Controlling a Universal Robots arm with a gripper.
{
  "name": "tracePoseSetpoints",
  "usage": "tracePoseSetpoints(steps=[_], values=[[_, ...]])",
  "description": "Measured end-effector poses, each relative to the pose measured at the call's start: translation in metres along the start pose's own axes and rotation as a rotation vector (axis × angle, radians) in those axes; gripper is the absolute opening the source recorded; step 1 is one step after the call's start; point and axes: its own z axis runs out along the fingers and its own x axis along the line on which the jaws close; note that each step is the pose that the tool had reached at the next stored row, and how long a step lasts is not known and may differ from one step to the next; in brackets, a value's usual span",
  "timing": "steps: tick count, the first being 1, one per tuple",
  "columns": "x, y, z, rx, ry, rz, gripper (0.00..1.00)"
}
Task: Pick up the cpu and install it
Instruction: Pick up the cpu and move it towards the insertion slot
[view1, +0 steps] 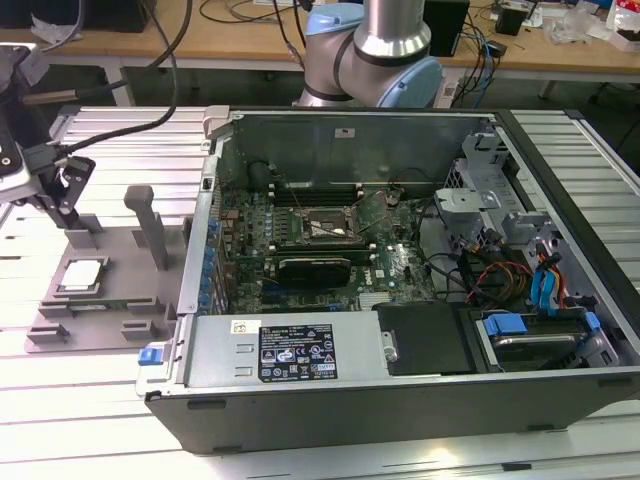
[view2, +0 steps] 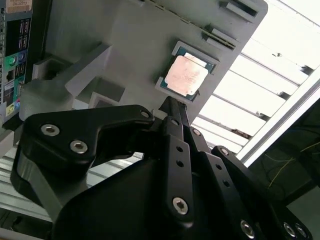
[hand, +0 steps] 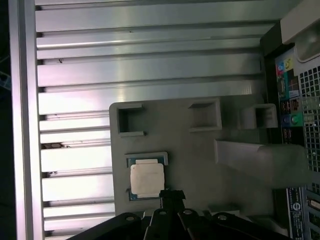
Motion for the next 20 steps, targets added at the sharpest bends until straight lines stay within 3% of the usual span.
tracePoseSetpoints(steps=[5,8,11,20], values=[[0.0040,-0.0007,0.0092,-0.0005,0.0003,-0.002,0.11],[0.0063,-0.0013,0.0181,-0.0006,0.0003,-0.004,0.11],[0.0140,-0.0040,0.0257,-0.0026,0.0004,-0.007,0.11],[0.0182,-0.0095,0.0438,-0.0071,0.0012,-0.014,0.11]])
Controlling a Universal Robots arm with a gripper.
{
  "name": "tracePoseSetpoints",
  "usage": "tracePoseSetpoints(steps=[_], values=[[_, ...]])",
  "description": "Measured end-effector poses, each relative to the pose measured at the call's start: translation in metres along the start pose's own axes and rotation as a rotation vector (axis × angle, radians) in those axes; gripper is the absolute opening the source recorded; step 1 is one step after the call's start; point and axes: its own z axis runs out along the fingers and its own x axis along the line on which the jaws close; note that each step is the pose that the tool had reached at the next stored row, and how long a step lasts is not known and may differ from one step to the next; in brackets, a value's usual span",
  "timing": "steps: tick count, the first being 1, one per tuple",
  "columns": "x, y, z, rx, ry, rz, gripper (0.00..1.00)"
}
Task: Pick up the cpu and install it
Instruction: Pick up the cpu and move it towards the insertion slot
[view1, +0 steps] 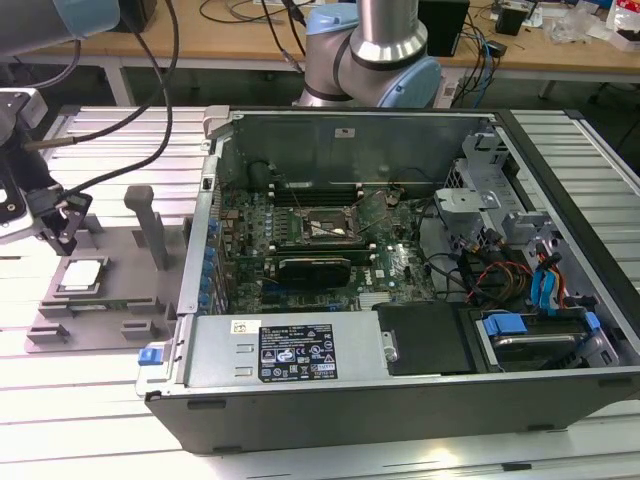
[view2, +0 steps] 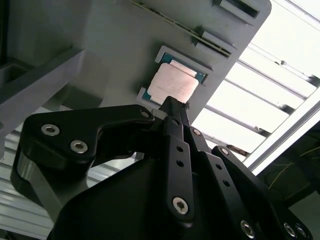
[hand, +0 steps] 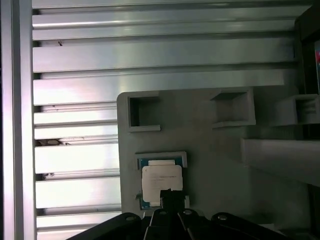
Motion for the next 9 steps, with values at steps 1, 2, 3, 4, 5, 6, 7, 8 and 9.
tracePoseSetpoints(steps=[1,2,3,4,5,6,7,8,9], values=[[0.0007,-0.0001,0.0012,-0.0005,0.0000,-0.001,0.11],[0.0016,-0.0002,0.0024,-0.0028,-0.0001,-0.002,0.11],[0.0017,-0.0002,0.0025,-0.0035,0.0000,-0.003,0.11],[0.0017,-0.0002,0.0025,-0.0036,0.0000,-0.004,0.11],[0.0017,-0.0002,0.0025,-0.0035,0.0002,-0.004,0.11],[0.0018,-0.0003,0.0027,-0.0037,0.0000,-0.004,0.11],[0.0019,-0.0005,0.0032,-0.0037,0.0000,-0.004,0.11],[0.0018,-0.0014,0.0048,-0.0035,0.0003,-0.004,0.11],[0.0018,-0.0023,0.0065,-0.0035,0.0003,-0.004,0.11]])
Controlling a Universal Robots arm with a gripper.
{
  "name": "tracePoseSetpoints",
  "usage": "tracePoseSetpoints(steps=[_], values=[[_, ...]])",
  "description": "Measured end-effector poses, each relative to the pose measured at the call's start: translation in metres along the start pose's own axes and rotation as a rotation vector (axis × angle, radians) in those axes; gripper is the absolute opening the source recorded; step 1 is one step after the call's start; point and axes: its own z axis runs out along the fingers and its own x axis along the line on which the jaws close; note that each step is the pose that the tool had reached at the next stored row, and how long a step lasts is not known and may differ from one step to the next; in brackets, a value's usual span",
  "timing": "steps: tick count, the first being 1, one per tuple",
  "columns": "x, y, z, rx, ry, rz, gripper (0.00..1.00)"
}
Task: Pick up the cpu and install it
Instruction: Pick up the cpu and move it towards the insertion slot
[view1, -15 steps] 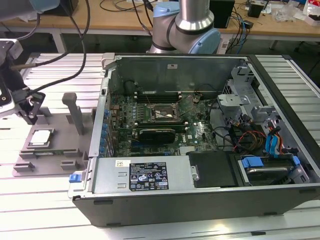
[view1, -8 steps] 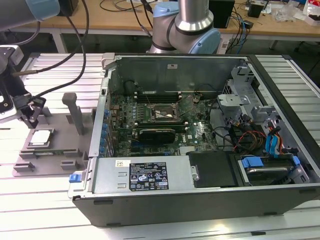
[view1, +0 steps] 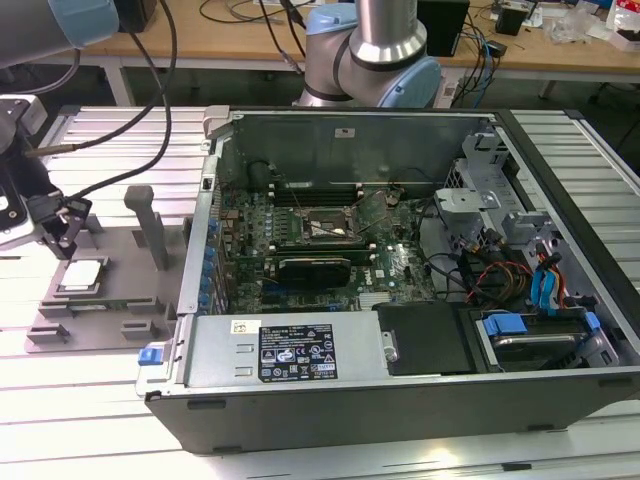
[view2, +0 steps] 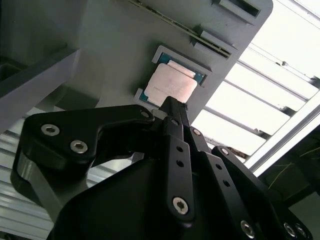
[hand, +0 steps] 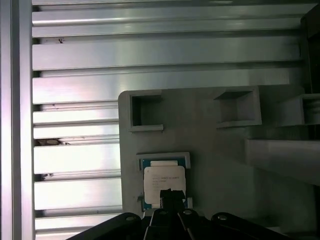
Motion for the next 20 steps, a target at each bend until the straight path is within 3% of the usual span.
tracePoseSetpoints(steps=[10,15,20], values=[[0.0000,-0.0020,0.0032,0.0004,-0.0002,0.000,0.11],[0.0000,-0.0020,0.0034,0.0003,-0.0002,0.000,0.60],[-0.0001,-0.0023,0.0073,0.0030,0.0000,-0.003,0.60]])
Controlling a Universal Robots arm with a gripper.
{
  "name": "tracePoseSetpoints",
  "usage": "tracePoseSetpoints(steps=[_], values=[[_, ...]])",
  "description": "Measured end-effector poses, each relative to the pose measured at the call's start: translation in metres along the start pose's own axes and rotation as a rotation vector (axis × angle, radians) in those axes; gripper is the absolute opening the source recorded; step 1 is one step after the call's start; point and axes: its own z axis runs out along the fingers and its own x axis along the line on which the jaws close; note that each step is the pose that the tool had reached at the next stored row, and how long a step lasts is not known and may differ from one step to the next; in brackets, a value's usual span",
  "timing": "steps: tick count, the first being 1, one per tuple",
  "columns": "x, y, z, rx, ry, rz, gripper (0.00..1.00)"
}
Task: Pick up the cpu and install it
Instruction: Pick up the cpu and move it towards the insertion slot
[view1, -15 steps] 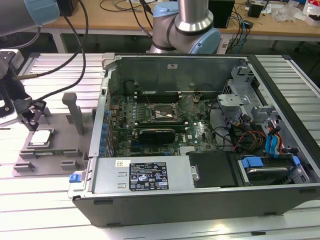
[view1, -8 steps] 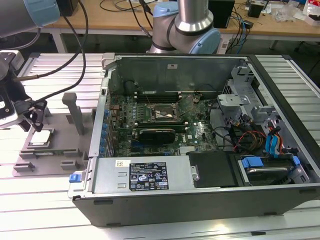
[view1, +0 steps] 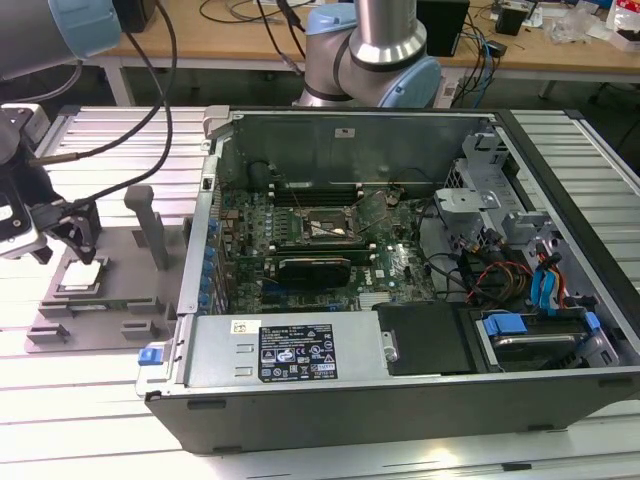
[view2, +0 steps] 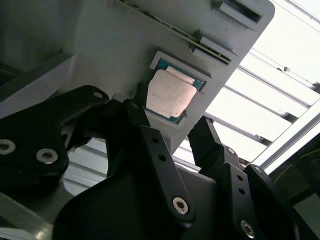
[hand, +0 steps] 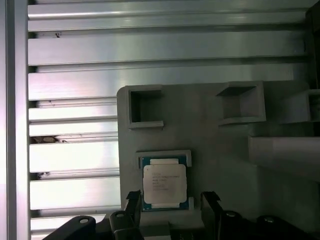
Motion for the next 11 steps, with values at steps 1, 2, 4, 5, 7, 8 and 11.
tracePoseSetpoints(steps=[1,2,4,5,7,8,11], values=[[-0.0002,0.0000,0.0020,0.0057,0.0023,-0.006,0.60],[-0.0003,-0.0002,0.0037,0.0097,0.0040,-0.011,0.60],[-0.0004,-0.0003,0.0068,0.0128,0.0063,-0.016,0.60],[-0.0005,-0.0003,0.0081,0.0132,0.0067,-0.018,0.60],[-0.0012,0.0000,0.0103,0.0166,0.0093,-0.026,0.60],[-0.0015,0.0001,0.0109,0.0181,0.0102,-0.031,0.60],[-0.0019,0.0017,0.0157,0.0203,0.0125,-0.047,0.60]])
